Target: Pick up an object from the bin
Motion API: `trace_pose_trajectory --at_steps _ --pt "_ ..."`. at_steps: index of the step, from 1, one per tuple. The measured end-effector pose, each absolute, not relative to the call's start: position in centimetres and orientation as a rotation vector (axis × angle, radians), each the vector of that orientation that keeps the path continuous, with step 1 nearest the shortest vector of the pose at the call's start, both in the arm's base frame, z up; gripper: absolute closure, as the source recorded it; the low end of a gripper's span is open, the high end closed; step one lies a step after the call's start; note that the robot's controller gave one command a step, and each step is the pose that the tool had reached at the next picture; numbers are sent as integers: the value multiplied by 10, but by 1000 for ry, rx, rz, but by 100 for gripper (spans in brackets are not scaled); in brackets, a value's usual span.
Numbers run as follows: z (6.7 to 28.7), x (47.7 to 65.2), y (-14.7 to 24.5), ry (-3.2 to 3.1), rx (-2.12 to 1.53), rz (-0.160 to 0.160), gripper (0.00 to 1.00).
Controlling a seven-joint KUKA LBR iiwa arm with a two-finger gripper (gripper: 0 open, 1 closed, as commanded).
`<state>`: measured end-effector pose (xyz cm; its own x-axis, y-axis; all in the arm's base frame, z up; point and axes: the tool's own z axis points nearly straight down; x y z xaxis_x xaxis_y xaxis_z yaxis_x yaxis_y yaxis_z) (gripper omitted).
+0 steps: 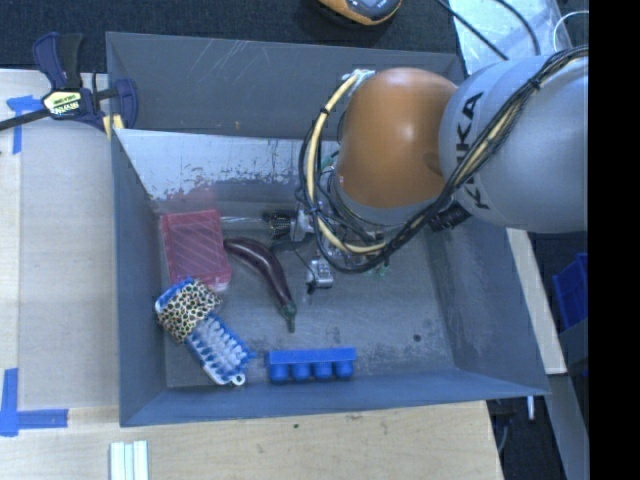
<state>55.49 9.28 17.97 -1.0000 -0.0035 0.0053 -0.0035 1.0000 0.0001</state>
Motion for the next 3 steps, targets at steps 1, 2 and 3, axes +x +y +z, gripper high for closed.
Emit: trace_pose_trajectory --at_steps 1,2,3 --pt "184 557 92 -3145 0 -1 0" --pt "80 497 94 -3129 366 -2 0" --pt "146 496 88 -3138 291 -2 0"
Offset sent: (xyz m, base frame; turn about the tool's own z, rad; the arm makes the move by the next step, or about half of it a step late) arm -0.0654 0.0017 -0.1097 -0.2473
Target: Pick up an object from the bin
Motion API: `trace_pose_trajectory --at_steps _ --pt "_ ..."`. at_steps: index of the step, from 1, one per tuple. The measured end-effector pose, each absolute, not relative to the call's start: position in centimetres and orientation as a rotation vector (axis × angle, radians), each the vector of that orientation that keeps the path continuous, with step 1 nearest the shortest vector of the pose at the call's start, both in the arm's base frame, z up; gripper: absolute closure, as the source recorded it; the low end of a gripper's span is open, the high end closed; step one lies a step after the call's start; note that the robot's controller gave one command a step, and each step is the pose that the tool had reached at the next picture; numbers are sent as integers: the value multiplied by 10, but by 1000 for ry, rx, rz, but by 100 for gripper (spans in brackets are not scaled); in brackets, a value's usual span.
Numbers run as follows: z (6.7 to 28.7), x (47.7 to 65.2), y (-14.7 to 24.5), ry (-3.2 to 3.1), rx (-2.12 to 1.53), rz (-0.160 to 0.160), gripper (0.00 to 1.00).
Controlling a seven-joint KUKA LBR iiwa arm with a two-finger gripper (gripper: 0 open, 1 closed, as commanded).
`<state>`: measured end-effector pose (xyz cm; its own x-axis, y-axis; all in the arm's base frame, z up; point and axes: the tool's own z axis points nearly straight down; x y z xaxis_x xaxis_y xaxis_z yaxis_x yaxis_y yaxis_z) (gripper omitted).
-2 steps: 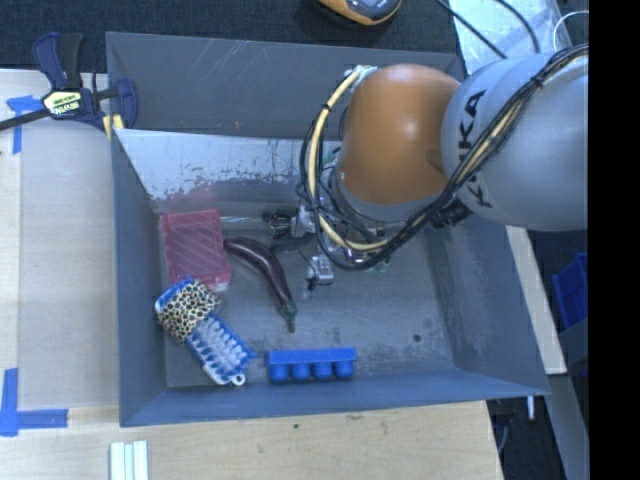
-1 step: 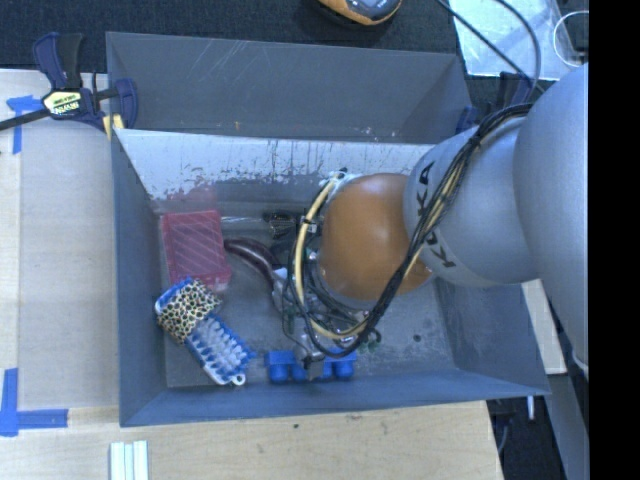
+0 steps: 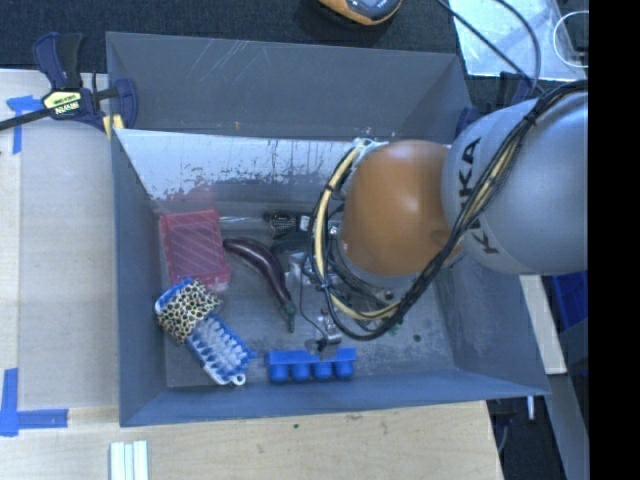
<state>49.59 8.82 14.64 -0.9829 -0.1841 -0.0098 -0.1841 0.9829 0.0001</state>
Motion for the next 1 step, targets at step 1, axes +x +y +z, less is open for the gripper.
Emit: trace_pose_trajectory --at_steps 1 --pt "100 484 83 3111 -352 3 0"
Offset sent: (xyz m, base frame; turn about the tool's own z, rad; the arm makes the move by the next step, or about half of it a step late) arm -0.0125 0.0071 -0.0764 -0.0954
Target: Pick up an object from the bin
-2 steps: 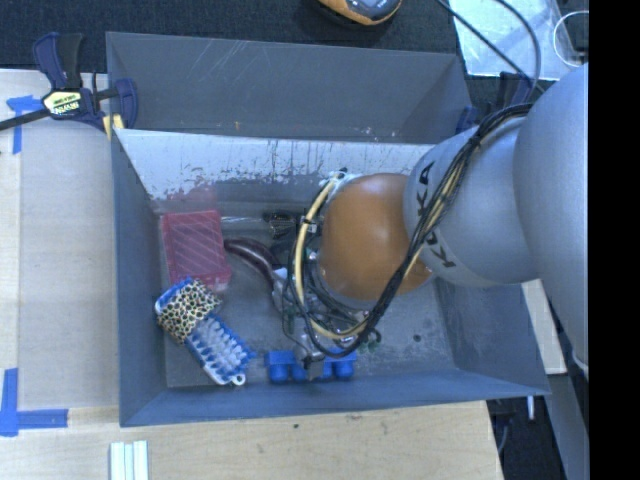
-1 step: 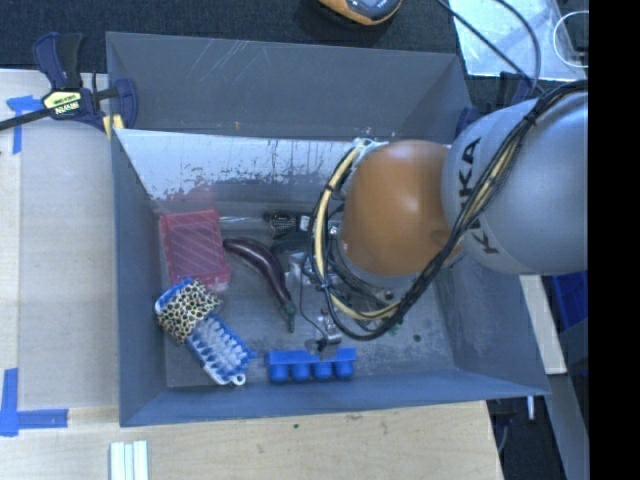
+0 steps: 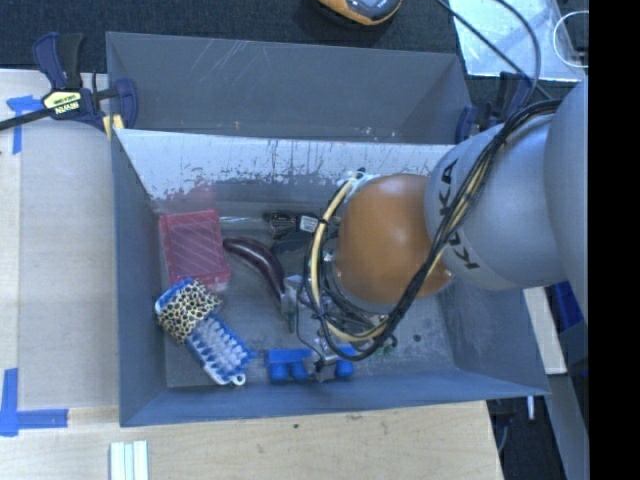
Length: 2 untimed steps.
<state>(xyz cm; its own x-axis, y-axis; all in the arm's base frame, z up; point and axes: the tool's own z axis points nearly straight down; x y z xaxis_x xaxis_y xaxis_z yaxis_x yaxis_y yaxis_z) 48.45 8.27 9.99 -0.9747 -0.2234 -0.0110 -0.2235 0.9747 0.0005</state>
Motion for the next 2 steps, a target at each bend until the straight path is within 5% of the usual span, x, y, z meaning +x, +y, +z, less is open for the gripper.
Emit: trace_pose_trajectory --at_steps 1,2 --pt "72 486 95 3094 -431 1 0" --pt "73 484 91 3106 -391 5 100"
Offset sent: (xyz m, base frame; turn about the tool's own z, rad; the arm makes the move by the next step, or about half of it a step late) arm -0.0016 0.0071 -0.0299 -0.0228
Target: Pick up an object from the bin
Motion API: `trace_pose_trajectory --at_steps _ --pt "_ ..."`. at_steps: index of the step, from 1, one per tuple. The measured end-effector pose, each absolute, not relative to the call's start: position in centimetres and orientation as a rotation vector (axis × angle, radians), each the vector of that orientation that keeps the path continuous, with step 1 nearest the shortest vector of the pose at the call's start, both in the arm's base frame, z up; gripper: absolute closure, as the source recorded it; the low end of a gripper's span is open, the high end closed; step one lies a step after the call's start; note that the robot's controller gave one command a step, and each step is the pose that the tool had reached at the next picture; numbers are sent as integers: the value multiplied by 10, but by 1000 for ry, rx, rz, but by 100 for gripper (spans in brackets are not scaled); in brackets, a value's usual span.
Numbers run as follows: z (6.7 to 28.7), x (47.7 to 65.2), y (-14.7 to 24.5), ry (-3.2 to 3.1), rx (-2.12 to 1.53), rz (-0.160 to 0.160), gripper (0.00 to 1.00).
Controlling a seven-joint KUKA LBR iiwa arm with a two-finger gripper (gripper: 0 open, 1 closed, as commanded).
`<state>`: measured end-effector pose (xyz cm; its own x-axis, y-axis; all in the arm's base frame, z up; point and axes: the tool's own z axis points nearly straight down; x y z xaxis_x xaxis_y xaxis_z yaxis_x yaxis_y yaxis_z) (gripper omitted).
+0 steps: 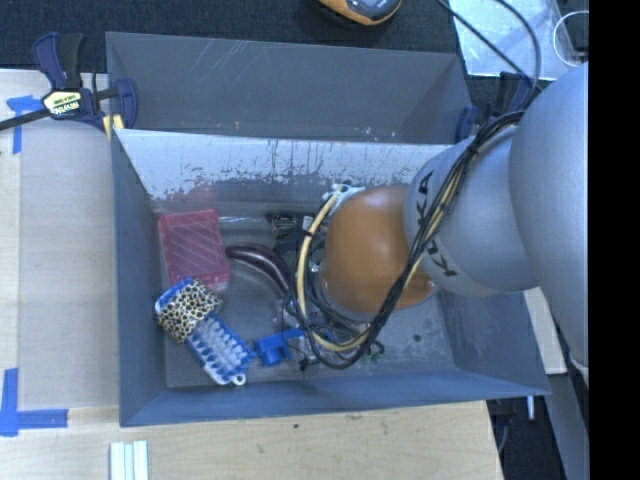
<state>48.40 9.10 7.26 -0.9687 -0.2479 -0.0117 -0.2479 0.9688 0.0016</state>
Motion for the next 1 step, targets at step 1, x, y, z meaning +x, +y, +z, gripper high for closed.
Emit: trace_pose_trajectory --at_steps 1 --pt "73 484 91 3106 -390 5 100"
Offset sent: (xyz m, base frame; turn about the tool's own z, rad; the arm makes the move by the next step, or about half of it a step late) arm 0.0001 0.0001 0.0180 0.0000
